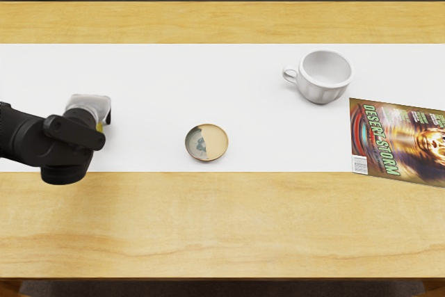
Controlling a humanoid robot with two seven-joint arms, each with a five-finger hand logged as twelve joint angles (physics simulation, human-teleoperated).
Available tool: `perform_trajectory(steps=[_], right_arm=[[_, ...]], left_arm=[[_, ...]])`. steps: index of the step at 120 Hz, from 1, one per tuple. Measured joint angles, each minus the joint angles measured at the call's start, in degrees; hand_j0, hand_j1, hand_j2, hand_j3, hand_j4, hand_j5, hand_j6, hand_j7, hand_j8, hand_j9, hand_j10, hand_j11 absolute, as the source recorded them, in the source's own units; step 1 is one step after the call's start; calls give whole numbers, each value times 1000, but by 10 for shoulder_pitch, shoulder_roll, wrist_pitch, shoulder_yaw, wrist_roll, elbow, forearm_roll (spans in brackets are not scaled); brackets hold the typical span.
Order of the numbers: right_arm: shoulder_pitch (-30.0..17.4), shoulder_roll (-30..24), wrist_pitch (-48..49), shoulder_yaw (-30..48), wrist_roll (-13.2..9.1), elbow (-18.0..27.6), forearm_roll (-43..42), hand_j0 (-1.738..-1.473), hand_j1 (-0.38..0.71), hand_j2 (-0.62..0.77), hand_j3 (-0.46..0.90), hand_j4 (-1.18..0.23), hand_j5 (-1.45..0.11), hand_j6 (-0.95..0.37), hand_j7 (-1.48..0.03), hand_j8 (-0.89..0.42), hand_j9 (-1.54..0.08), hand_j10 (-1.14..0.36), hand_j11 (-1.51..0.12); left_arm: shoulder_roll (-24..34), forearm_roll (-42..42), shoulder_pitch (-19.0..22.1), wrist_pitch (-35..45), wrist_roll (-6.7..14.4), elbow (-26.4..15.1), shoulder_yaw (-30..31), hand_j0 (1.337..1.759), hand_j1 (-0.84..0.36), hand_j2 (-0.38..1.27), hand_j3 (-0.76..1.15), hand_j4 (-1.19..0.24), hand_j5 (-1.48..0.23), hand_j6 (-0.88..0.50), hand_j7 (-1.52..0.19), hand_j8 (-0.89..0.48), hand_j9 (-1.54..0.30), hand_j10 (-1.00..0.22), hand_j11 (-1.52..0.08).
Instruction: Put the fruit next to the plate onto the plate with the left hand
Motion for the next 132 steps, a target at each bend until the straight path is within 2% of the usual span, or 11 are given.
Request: perform_trajectory(steps=[24, 49, 84, 100, 113, 114, 118, 125, 132], right_arm=[[0, 0, 0, 0, 0, 0, 0, -1658, -306, -7, 0, -36, -46, -36, -46, -36, -46, -36, -46], [0, 0, 0, 0, 0, 0, 0, -1658, -307, -7, 0, -36, -46, -36, -46, -36, -46, -36, -46], [0, 0, 0, 0, 0, 0, 0, -1658, -307, -7, 0, -36, -46, -36, -46, -36, -46, -36, -46], [0, 0, 0, 0, 0, 0, 0, -1658, -307, -7, 0, -36, -46, -36, -46, -36, -46, -36, -46], [0, 0, 0, 0, 0, 0, 0, -1658, -307, -7, 0, -36, -46, -36, -46, -36, -46, -35, -46], [0, 0, 0, 0, 0, 0, 0, -1658, -307, -7, 0, -36, -46, -36, -46, -36, -46, -35, -46], [0, 0, 0, 0, 0, 0, 0, -1658, -307, -7, 0, -36, -46, -36, -46, -36, -46, -36, -46], [0, 0, 0, 0, 0, 0, 0, -1658, -307, -7, 0, -36, -46, -36, -46, -36, -46, -36, -46], [0, 0, 0, 0, 0, 0, 0, -1658, -307, -7, 0, -36, -46, -36, -46, -36, -46, -36, -46]], left_arm=[[-11, -1, 10, 2, 1, 16, 0, 1653, -196, 109, 0, -604, -753, -561, -745, -484, -773, -577, -770], [-7, 0, 4, -2, -1, 15, -1, 1655, -268, 282, 0, -645, -858, -527, -847, -439, -854, -594, -853], [32, -6, -45, -11, -4, -24, -3, 1654, -279, 300, 0, -686, -963, -466, -951, -362, -935, -547, -934], [59, -6, -65, -13, -3, -40, -2, 1653, -256, 285, 0, -708, -989, -486, -972, -391, -967, -547, -963], [61, -8, -66, -14, -2, -43, -6, 1654, -325, 473, 0, -748, -1088, -441, -1043, -362, -1044, -510, -1037], [61, -8, -66, -14, -2, -43, -6, 1653, -338, 526, 0, -749, -1096, -432, -1048, -356, -1050, -504, -1043], [62, -8, -67, -14, -1, -43, -8, 1653, -346, 518, 0, -755, -1125, -420, -1062, -353, -1068, -502, -1062], [61, -8, -69, -16, 9, -44, -11, 1652, -399, 637, 0, -758, -1177, -387, -1089, -334, -1097, -498, -1095], [60, -6, -73, -16, 18, -41, -13, 1651, -375, 600, 0, -766, -1207, -386, -1119, -316, -1120, -489, -1114]])
